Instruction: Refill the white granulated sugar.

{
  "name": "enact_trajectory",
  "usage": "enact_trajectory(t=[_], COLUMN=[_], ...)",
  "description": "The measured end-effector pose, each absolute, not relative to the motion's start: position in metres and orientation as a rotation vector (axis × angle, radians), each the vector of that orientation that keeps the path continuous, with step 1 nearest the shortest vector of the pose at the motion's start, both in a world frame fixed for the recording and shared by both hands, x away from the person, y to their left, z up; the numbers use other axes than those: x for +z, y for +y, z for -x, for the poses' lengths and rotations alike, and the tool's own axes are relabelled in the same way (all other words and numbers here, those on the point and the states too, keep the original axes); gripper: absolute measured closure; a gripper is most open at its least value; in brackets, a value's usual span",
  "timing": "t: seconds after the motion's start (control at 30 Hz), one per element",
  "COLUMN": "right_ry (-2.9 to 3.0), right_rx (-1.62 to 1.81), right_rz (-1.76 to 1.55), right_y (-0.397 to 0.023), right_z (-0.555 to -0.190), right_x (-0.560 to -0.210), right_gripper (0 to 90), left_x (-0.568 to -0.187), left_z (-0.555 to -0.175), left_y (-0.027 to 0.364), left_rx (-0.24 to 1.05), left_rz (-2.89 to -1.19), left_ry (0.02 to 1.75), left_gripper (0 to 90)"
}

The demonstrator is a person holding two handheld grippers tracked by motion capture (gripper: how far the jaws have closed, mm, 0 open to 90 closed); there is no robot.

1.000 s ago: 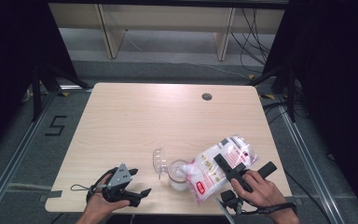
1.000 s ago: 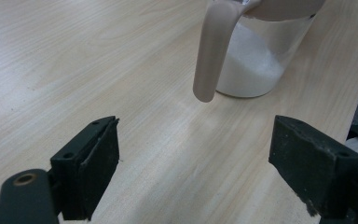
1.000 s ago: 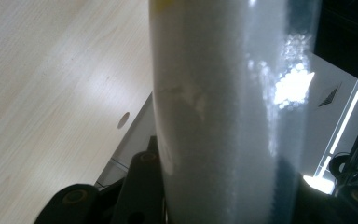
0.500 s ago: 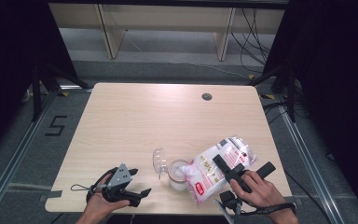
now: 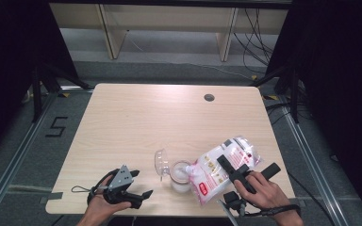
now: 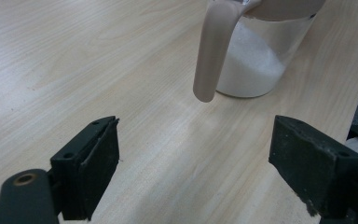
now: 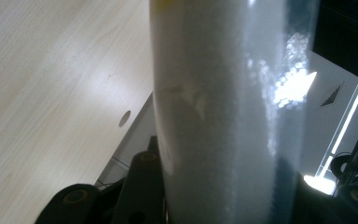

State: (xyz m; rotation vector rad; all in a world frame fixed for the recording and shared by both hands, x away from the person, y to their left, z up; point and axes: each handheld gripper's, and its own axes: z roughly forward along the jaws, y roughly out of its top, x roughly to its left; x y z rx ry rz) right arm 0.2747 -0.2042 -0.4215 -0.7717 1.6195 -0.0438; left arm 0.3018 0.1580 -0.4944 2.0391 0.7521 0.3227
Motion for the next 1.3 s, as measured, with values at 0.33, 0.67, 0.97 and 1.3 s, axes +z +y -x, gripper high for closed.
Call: enact_trajectory(t=[0.33,0.67,0.97,1.3], right_ry=[1.622,1.608,1.617,1.654], right_rx=[-0.057,-0.092,-0.096,-0.174], right_rz=[0.764,0.837,0.815,0.887], right_y=[-0.204,-0.2,-0.201,-0.195], right_z=[-0.274,-0.275,-0.274,-0.275], right_x=[-0.422,-0.42,-0.42,-0.416], right_gripper=[74.4,74.6,74.7,74.8], left_x=[-0.494,-0.495,-0.495,-0.495], left_z=[-0.302,-0.302,-0.302,-0.302], left_y=[0.158,0.158,0.158,0.158], left_rx=[0.323,0.331,0.331,0.33], left_rz=[-2.04,-2.043,-2.043,-2.044], left_ry=[0.752,0.75,0.749,0.75], left_gripper=[15.6,15.6,15.6,15.6])
